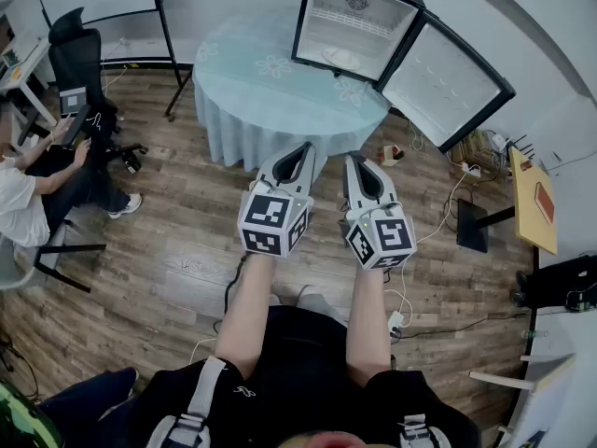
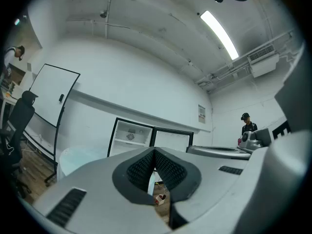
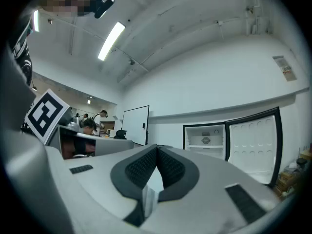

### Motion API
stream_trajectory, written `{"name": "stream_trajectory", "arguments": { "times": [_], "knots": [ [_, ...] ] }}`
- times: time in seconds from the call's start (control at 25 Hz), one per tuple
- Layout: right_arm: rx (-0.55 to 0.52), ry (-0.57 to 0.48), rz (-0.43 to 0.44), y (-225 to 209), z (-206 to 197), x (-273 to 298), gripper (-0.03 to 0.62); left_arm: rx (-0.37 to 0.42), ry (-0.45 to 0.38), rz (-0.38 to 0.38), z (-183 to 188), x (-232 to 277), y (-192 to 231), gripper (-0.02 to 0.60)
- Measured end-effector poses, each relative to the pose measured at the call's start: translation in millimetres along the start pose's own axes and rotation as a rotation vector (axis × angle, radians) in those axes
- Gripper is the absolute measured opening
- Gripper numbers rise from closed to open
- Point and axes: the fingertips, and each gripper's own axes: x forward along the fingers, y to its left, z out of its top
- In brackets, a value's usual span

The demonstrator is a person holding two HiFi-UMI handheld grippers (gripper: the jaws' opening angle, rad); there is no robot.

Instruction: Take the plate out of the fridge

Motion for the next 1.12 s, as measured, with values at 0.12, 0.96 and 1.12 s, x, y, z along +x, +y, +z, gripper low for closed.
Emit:
{"name": "stream_trajectory", "arguments": {
  "times": [0.12, 0.96, 1.12],
  "knots": [
    [0.011, -0.005, -0.006, 7, -3, 5, -0.002, 0.0, 0.002, -0.006, 0, -3, 7, 0.0],
    [0.115, -0.017, -0.077, -29, -5, 54, 0.0, -0.049, 0.108, 0.011, -4, 34, 47, 0.0],
    [0.123, -0.032, -0.072, -56, -3, 75, 0.0, -0.053, 0.118, 0.01, -5, 64, 55, 0.0]
  ]
}}
